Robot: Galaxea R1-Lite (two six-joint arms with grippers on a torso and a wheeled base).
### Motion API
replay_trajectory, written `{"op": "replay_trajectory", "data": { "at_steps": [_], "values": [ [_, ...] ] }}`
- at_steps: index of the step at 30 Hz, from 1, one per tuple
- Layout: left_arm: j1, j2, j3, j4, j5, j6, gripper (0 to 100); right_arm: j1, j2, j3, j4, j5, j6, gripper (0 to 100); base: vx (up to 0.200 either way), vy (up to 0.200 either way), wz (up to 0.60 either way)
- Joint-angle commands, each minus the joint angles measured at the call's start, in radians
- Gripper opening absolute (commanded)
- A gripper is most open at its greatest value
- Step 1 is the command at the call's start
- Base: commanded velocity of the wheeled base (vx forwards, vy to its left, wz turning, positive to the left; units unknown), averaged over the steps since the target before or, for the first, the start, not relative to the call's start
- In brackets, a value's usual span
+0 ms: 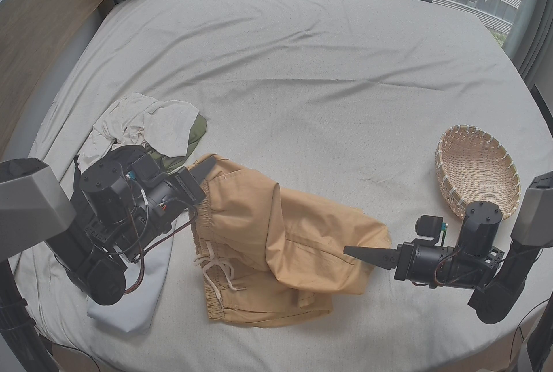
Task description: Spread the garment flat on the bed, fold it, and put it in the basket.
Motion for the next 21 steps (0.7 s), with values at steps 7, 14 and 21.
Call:
{"op": "replay_trajectory", "data": {
  "at_steps": [7,14,21],
  "values": [
    [0.002,-0.002,0.003,0.000,0.002,0.000,0,-0.020,0.043,-0.008,-0.004,-0.082,-0.041,100,0.000,0.000,0.00],
    [0.012,-0.002,0.001,0.000,0.002,0.000,0,-0.035,-0.019,0.021,0.001,-0.083,-0.038,0,0.000,0.000,0.00],
    [0.031,0.004,-0.017,0.000,0.003,0.000,0,-0.097,-0.104,0.059,0.002,-0.074,-0.038,0,0.000,0.000,0.00]
  ]
}}
